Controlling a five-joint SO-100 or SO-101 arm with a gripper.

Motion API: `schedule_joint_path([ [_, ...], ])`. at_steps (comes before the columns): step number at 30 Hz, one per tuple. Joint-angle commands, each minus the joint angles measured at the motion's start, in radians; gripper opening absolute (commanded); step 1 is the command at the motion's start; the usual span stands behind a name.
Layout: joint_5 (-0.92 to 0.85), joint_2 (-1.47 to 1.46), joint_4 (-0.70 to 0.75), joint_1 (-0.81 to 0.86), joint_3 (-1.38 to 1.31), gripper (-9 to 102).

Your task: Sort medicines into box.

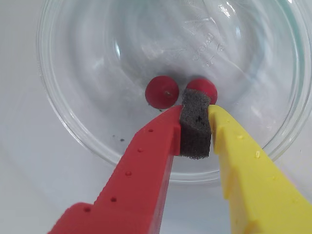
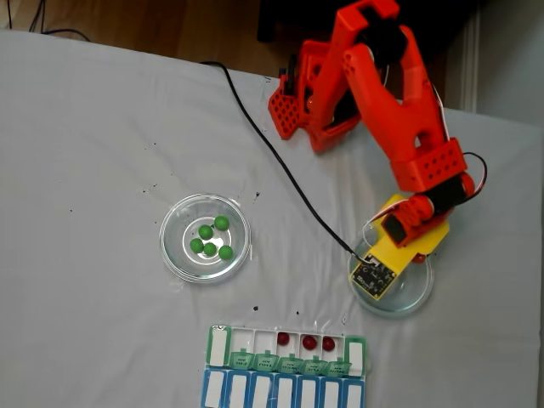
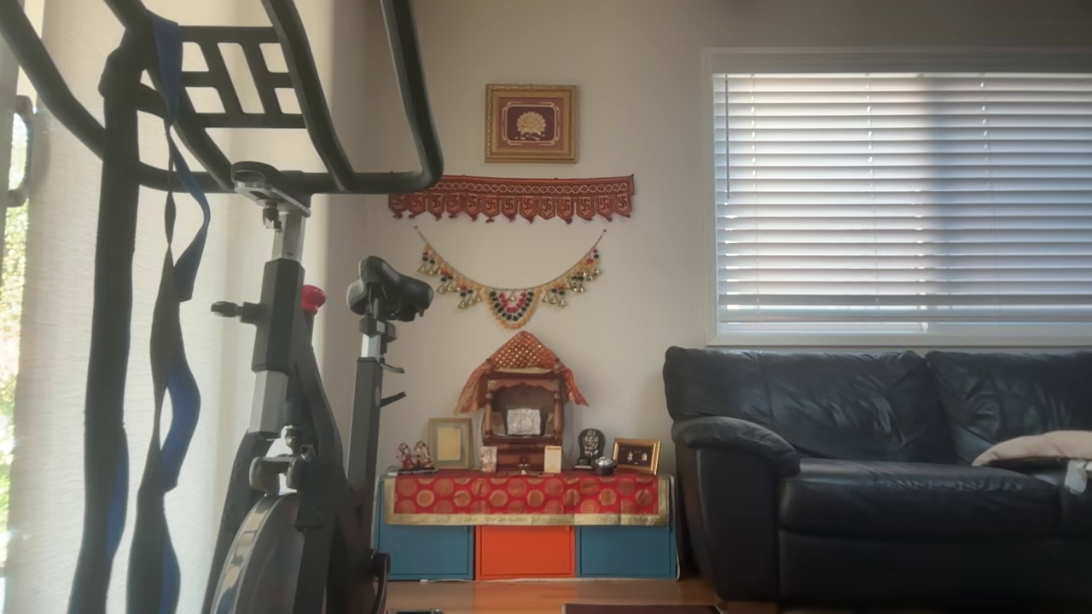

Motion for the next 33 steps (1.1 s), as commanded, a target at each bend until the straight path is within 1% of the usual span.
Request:
schedule_joint_path([
  [1, 0.02, 0.046, -0.031, -0.014, -0.041, 1],
  [7, 0.054, 0.023, -0.072, -0.012, -0.057, 1],
  [11, 0.074, 0.003, -0.075, -0.02, -0.075, 1],
  [16, 0.11, -0.114, 0.003, -0.028, -0.199, 1],
  [23, 0.163, -0.225, 0.077, -0.021, -0.327, 1],
  [33, 0.192, -0.247, 0.144, 0.005, -0.417, 1],
])
